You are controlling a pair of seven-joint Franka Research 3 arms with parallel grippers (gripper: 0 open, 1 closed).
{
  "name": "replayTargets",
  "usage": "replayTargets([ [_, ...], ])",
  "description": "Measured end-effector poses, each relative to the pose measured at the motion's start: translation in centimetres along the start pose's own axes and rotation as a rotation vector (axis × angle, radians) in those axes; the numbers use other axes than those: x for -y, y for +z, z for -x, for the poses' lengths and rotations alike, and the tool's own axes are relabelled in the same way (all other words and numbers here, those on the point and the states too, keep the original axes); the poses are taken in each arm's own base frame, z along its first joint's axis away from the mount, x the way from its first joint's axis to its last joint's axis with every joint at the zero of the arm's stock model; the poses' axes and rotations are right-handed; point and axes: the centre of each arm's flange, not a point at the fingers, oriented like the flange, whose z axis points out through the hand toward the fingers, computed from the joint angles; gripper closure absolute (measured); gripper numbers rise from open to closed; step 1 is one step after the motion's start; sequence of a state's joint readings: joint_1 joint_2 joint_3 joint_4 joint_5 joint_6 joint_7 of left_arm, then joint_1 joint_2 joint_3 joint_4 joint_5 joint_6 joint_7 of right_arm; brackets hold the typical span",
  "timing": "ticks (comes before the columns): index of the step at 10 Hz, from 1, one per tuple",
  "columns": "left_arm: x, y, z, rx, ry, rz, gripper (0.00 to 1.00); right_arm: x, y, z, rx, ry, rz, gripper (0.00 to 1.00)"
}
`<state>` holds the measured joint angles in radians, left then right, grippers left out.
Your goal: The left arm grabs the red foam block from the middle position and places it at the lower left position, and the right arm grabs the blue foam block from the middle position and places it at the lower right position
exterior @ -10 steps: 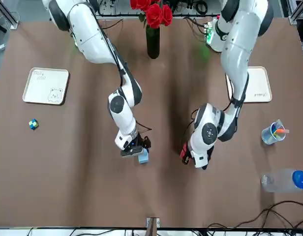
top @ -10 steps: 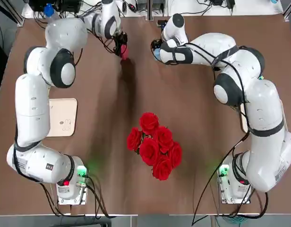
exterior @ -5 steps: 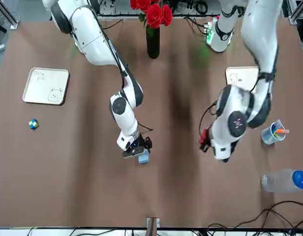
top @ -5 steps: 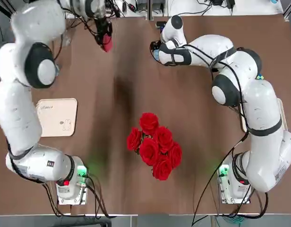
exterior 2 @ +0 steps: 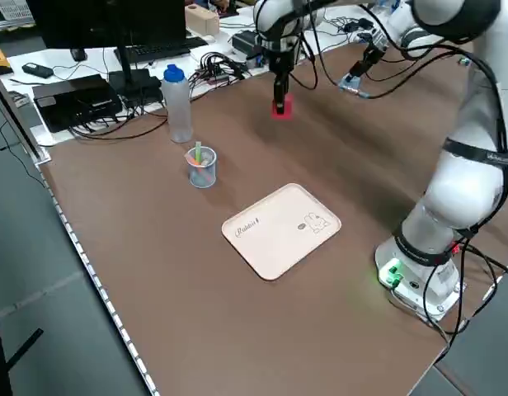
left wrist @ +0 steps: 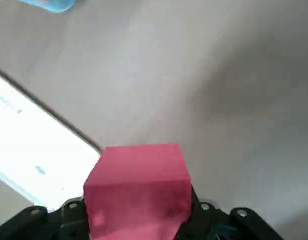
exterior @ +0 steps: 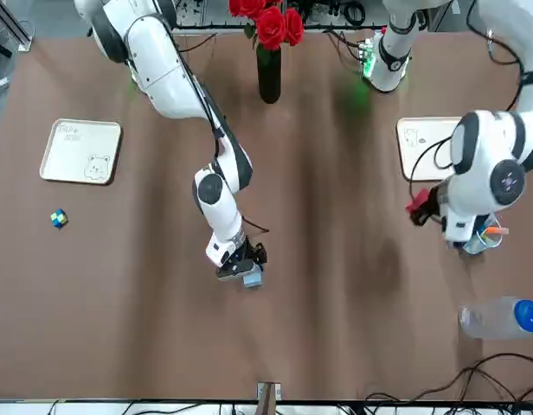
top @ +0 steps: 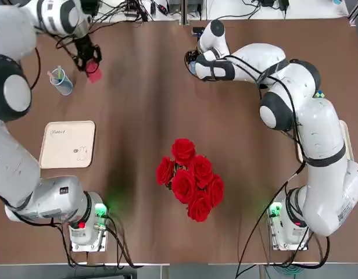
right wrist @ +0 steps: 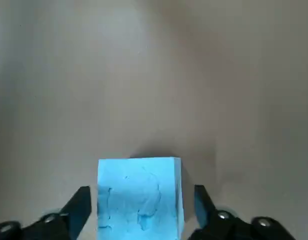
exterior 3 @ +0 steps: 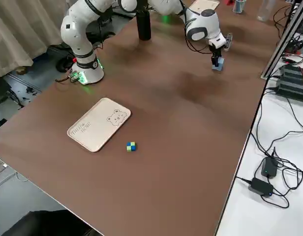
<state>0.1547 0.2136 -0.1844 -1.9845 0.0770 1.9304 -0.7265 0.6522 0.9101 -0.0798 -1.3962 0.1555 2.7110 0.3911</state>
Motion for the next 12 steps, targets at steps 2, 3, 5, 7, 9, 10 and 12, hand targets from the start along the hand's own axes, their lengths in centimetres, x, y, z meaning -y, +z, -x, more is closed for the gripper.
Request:
replayTargets([
  [2,4.0,3.2,0.7,0.033,0.016,-0.062,0.36,0.0,0.0,-0.1,-0.001,0.001,0.0,0.33],
  [3,6.0,5.0,0.9,0.054,0.019,-0.073,0.36,0.0,0.0,-0.1,-0.002,0.001,0.0,0.33],
  [5,11.1,8.2,0.6,0.097,-0.052,-0.072,0.36,0.0,0.0,-0.1,-0.003,0.001,0.0,0.35],
  [7,18.0,10.5,-1.3,0.126,-0.191,-0.035,0.36,-0.2,-0.1,-0.3,0.001,0.003,0.003,0.38],
  [9,22.6,12.4,-2.4,0.135,-0.284,0.001,0.36,-0.5,-0.5,-0.7,0.074,0.008,0.033,0.38],
  [10,23.1,13.9,-2.3,0.135,-0.297,0.013,0.36,-0.8,-1.2,-1.0,0.143,0.013,0.061,0.38],
  [12,23.8,17.4,-1.9,0.127,-0.298,0.021,0.36,-2.6,-4.1,-2.7,0.253,0.04,0.119,0.38],
])
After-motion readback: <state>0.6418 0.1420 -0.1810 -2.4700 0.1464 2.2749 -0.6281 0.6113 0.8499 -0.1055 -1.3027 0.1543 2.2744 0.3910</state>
